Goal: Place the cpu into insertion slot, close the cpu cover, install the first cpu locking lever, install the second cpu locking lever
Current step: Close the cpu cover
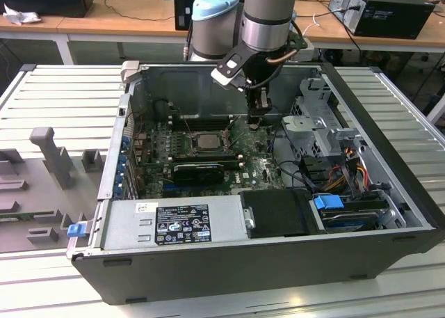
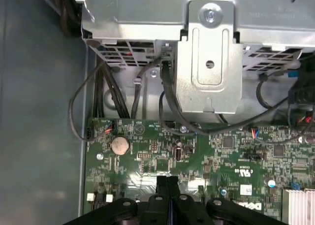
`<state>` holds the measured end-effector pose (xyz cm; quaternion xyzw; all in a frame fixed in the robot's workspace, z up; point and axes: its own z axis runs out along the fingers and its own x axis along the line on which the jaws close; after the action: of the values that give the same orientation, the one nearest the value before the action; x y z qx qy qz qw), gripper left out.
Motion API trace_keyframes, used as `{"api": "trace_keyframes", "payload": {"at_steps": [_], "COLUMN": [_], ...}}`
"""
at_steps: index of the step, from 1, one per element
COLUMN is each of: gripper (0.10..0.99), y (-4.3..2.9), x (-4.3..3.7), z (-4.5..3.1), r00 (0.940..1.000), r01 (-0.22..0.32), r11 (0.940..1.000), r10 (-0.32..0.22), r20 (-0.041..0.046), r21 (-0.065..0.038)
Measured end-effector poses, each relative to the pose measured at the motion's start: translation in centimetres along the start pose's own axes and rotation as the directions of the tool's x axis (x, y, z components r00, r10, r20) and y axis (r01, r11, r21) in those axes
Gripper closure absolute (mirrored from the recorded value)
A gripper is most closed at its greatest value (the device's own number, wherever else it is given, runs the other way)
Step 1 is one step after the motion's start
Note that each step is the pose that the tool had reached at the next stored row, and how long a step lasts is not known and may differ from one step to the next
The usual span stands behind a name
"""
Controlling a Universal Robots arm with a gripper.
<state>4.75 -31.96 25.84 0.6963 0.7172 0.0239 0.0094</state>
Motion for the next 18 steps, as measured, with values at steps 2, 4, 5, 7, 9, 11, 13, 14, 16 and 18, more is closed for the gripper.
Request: {"api": "trace_keyframes", "payload": {"at_steps": [2,4,5,7,9,11,13,14,16,18], "gripper": [0.98,0.98,0.98,0.98,0.98,0.98,0.98,0.98,0.98,0.98], "y": [-0.08,-0.18,-0.21,-0.41,-0.52,-0.62,-0.7,-0.78,-0.86,-0.92], "x": [0.0,-0.01,0.0,0.0,0.01,0.01,0.01,0.02,0.02,0.02], "z": [0.21,0.23,0.24,0.24,0.23,0.22,0.22,0.22,0.21,0.21], "r00": [1.0,1.0,1.0,1.0,1.0,1.0,1.0,1.0,1.0,1.0], "r01": [0.0,0.0,0.0,0.0,0.0,0.0,0.0,0.0,0.0,0.0], "r11": [1.0,0.9999,0.9999,0.9999,0.9999,0.9999,0.9999,0.9999,0.9999,0.9999], "r10": [0.0,0.0,0.0,0.0,0.0,0.0,0.0,0.0,0.0,0.0], "r20": [-0.0001,0.0002,-0.0001,-0.0002,-0.0002,-0.0001,-0.0002,-0.0001,-0.0001,-0.0002], "r21": [0.006,0.01,0.01,0.01,0.01,0.01,0.01,0.01,0.01,0.01]}}
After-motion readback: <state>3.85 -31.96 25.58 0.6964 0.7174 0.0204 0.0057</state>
